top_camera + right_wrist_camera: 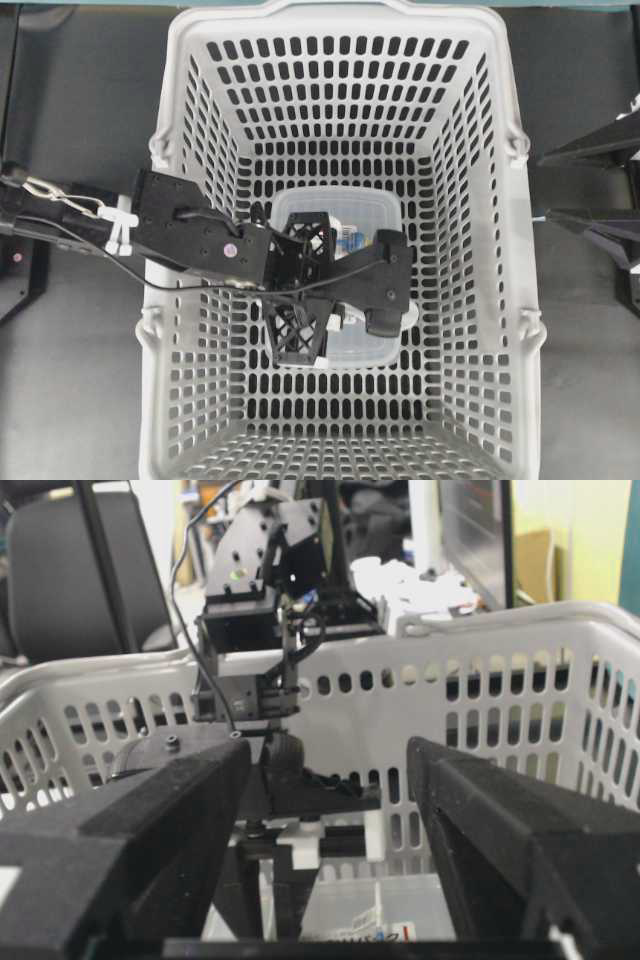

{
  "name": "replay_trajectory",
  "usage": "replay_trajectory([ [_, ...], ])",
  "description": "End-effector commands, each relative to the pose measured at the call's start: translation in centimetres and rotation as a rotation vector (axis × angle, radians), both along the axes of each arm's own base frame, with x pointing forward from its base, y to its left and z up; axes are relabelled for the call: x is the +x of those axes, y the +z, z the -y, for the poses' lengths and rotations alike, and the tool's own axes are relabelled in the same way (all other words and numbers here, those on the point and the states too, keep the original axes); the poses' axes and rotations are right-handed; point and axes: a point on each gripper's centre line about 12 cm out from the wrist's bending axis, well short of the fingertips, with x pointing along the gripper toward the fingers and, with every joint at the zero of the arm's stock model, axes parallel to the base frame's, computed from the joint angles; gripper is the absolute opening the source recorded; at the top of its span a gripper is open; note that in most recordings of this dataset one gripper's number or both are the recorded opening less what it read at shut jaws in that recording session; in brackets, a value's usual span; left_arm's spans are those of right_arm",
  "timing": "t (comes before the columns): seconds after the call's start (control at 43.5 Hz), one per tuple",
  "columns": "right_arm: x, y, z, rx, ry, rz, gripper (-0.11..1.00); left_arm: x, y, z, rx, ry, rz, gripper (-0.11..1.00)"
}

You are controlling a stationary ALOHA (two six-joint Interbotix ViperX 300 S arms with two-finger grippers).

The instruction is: Pick up the chinese spoon from the shopping basket with the left arm.

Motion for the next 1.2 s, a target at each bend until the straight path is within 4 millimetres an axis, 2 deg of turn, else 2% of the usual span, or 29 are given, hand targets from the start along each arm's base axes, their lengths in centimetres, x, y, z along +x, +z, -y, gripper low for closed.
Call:
replay_trajectory([
  [0.0,0.1,0.2,0.0,0.006,-0.001,0.006,0.63,0.2,2.7,-0.6,-0.002,0.007,0.060,0.13],
  [0.138,0.1,0.0,0.0,0.006,-0.001,0.000,0.63,0.1,7.2,-0.6,-0.010,0.014,0.121,0.13],
  [0.437,0.1,0.0,0.0,0.008,-0.002,0.000,0.63,-1.5,17.2,-0.8,-0.018,0.039,0.145,0.13],
  [0.575,0.1,-0.1,0.0,0.006,-0.001,0.000,0.63,-1.6,20.7,-0.9,-0.030,0.056,0.176,0.13],
  [0.644,0.1,0.0,0.0,0.008,-0.001,0.000,0.63,-1.4,21.2,-0.9,-0.037,0.074,0.169,0.13],
  [1.173,0.1,-0.1,0.0,0.008,-0.001,-0.001,0.63,-0.8,20.2,-1.3,-0.035,0.092,0.133,0.13],
])
